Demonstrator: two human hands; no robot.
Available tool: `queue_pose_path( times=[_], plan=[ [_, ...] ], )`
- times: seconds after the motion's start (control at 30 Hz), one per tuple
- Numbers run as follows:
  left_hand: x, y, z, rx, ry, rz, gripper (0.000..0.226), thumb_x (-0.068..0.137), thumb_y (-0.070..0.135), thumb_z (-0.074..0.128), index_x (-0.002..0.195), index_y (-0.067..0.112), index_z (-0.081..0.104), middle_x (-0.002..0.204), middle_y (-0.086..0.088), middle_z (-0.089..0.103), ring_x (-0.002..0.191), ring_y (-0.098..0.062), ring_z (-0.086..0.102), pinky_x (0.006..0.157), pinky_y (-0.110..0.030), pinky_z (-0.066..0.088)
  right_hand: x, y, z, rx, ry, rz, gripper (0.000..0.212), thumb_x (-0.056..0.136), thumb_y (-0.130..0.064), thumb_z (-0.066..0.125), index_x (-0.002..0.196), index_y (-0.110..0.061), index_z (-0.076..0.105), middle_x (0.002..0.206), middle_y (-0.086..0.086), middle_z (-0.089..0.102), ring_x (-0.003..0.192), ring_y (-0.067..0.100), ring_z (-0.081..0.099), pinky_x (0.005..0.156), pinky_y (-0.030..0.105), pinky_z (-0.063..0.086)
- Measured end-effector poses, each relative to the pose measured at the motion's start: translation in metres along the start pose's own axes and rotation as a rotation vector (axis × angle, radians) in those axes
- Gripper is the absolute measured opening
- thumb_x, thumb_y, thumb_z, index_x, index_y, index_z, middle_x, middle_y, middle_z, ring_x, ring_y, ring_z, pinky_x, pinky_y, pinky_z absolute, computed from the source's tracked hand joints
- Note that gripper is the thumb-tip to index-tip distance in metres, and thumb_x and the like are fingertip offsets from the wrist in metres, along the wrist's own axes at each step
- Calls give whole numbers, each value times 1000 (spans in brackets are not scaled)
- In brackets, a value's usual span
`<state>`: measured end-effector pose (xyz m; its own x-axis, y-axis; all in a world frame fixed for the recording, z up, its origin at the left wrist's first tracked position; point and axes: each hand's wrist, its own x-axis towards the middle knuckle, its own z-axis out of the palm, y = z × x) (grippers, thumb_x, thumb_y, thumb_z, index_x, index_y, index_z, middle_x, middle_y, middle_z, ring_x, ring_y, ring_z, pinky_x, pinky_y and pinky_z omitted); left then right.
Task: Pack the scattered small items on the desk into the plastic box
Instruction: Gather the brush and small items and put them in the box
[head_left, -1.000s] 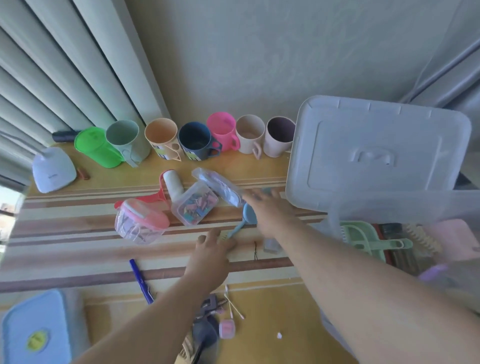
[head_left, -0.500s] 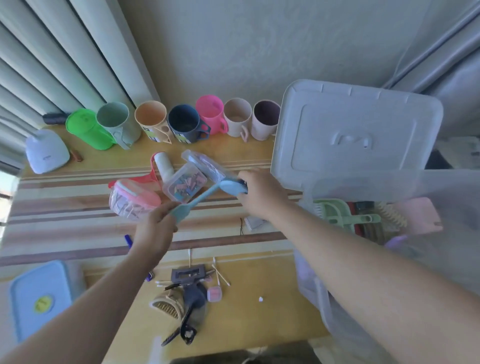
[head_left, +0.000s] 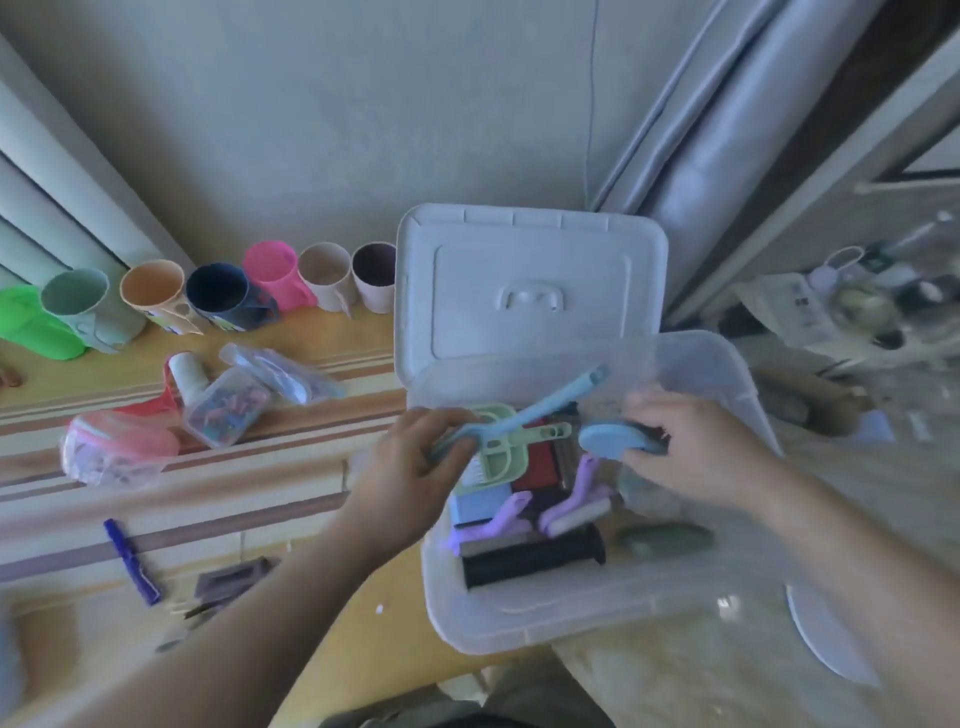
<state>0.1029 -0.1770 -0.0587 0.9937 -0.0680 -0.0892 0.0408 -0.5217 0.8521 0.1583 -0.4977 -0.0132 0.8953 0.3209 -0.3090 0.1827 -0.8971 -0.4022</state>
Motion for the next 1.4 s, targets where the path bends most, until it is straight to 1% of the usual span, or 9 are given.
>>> queue_pose_path(
  times=[0.13,0.27,0.47,0.6,0.77,0.9,1.07,1.27,1.4],
  plan=[
    [7,36,68,153,-54,113,23,94,35,62,115,32,71,108,11,64,98,-12,58,84,-28,47,-30,54,-1,-222,-309,56,17,84,-34,66,94,-23,73,91,-12,62,86,9,57,76,33,49],
    [6,59,114,215,-99,126,24,89,32,65,111,34,74,109,11,70,97,-16,59,83,-30,47,-40,80,25,-358,-412,72,9,87,-31,58,87,-23,61,75,-4,52,77,21,51,66,32,47],
    [-9,60,142,265,-171,18,22,87,39,66,108,40,71,103,14,68,88,-10,61,79,-30,52,-22,110,74,-465,-459,97,27,100,-21,56,125,-27,64,124,8,63,112,33,63,82,35,52],
    [-18,56,146,279,-179,-28,22,86,34,74,107,40,73,103,16,68,89,-4,61,80,-25,50,-5,111,89,-431,-461,54,8,103,-20,48,110,-20,52,112,2,55,119,29,62,83,30,43],
    [-23,53,146,307,-204,-96,18,88,36,74,106,39,74,100,20,64,90,-4,60,83,-29,52,-1,111,88,-431,-532,73,40,99,-25,66,137,-19,56,135,4,59,124,29,60,89,35,50],
    [-24,51,144,350,-268,-140,19,90,41,70,108,43,72,101,20,63,91,-5,58,81,-29,52,7,126,68,-96,-389,203,6,92,-34,64,98,-33,67,104,-7,68,95,18,68,81,35,58],
    [-24,40,145,521,-434,-192,25,91,47,65,115,45,67,110,15,63,99,-13,62,86,-39,56,3,131,39,301,-206,216,19,100,-34,58,88,-44,68,101,-18,69,93,3,66,80,31,54],
    [-25,29,153,726,-614,-174,25,95,38,58,120,40,61,121,8,62,122,-24,55,89,-44,55,-9,76,59,51,-654,-39,32,97,-46,60,125,-39,73,114,-13,75,104,13,68,97,36,54],
    [-28,25,145,700,-558,-245,28,94,27,63,119,39,59,126,3,57,111,-28,63,88,-41,55,-1,45,91,4,-838,-113,37,103,-39,51,137,-34,67,134,-6,70,115,24,65,104,42,52]
  ],
)
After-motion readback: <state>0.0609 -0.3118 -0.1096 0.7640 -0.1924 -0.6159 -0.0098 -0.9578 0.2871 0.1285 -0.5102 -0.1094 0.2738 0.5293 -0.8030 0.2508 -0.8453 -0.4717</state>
